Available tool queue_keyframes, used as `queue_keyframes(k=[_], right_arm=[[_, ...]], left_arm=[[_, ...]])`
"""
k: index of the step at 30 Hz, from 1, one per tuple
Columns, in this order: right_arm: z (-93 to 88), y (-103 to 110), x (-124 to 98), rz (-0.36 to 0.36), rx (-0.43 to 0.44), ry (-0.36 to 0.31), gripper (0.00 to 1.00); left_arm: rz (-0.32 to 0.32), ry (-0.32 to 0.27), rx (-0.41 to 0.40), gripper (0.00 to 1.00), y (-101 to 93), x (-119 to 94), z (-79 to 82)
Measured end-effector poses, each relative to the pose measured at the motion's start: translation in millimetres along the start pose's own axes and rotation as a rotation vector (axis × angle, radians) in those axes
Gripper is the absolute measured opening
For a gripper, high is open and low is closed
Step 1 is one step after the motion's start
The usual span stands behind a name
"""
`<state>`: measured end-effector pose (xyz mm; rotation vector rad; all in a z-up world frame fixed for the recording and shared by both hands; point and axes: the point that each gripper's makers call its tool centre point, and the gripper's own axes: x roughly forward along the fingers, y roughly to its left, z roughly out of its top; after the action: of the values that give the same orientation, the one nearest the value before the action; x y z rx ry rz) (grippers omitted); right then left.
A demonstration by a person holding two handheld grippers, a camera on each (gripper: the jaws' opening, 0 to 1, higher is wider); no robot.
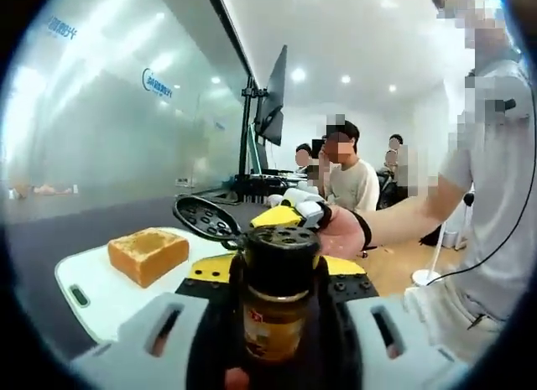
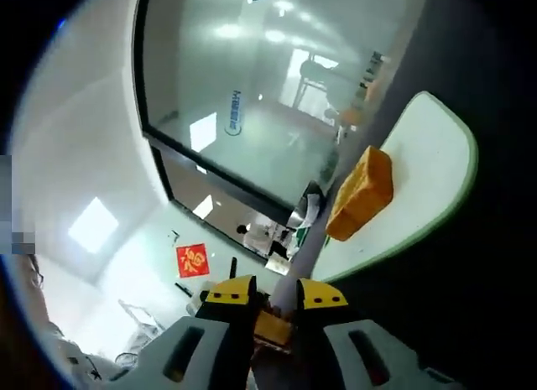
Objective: Sprinkle pepper
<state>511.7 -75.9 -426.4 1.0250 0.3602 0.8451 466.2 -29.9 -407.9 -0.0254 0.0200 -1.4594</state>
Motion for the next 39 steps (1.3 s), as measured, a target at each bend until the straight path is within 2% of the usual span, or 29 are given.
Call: queue_keyframes(k=[4, 11, 22, 39], right_arm=[[0.4, -0.6, -0.6, -0.002, -0.004, -0.002, 0.15], [0.5, -1.2, -1.7, -0.011, 0.000, -0.011, 0.15], [0.9, -2.6, -1.0, -0.013, -0.020, -0.006, 0.15], [2.5, -3.6, -1.8, -0.015, -0.024, -0.015, 0.15]], left_arm=[[0.008, 0.003, 0.022, 0.24, 2.4, 0.1, 0.1], [-0.014, 0.007, 0.063, 0.23, 2.8, -0.6, -0.6], [0.004, 0.000, 0.051, 0.21, 10.6, 3.0, -1.1], [0.058, 0.012, 0.094, 0.21, 16.6, 0.6, -0.1]])
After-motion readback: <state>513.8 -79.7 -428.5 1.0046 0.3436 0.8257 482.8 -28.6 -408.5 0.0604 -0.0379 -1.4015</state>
